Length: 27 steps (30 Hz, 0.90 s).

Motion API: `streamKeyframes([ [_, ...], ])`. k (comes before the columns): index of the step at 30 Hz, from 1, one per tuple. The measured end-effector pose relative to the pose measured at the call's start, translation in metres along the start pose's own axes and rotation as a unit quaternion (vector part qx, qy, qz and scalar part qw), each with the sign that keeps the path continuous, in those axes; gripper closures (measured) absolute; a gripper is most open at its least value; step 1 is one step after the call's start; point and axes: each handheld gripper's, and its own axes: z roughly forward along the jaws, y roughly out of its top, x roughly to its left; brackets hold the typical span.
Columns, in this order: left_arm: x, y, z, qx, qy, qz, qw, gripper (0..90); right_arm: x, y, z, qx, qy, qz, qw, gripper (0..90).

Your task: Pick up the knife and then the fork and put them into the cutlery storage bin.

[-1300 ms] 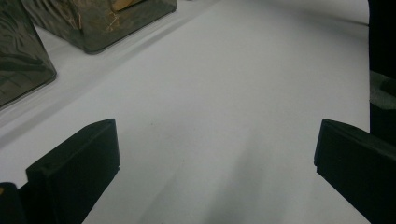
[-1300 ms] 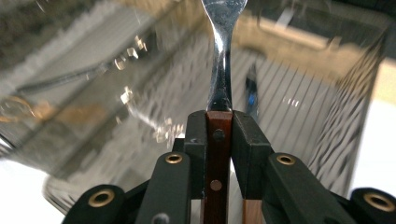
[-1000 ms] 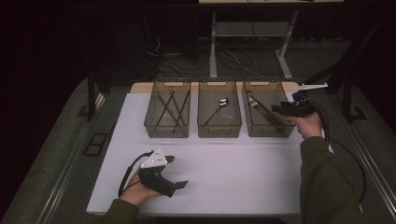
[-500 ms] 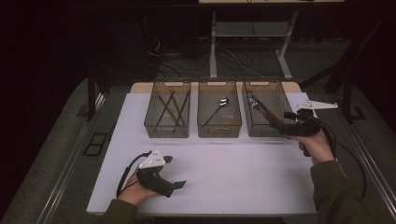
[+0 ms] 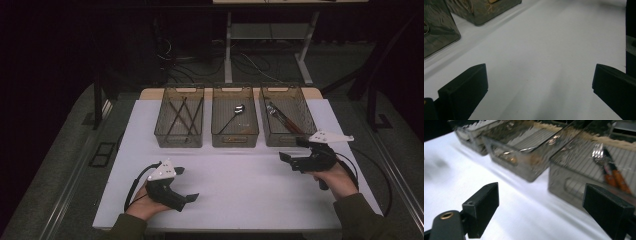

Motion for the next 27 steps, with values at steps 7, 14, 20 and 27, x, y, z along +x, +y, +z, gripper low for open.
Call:
streamKeyframes([
  [7, 0.0, 0.0, 0.0, 0.0, -0.001, 0.0, 1.0, 0.0, 0.014, -0.02, -0.001, -0.007, 0.011, -0.011, 0.9999, 13.5],
  [14, 0.0, 0.0, 0.001, 0.001, -0.002, 0.001, 1.0, 0.0, 0.025, -0.041, -0.003, -0.001, 0.025, -0.007, 0.9997, 13.5],
  [20, 0.0, 0.0, 0.001, 0.001, -0.002, 0.0, 1.0, 0.0, 0.03, -0.053, -0.01, 0.01, 0.026, -0.022, 0.9994, 13.5],
  [27, -0.001, 0.0, 0.001, 0.002, -0.001, 0.0, 1.0, 0.0, 0.023, -0.062, -0.012, 0.015, 0.021, -0.019, 0.9995, 13.5],
])
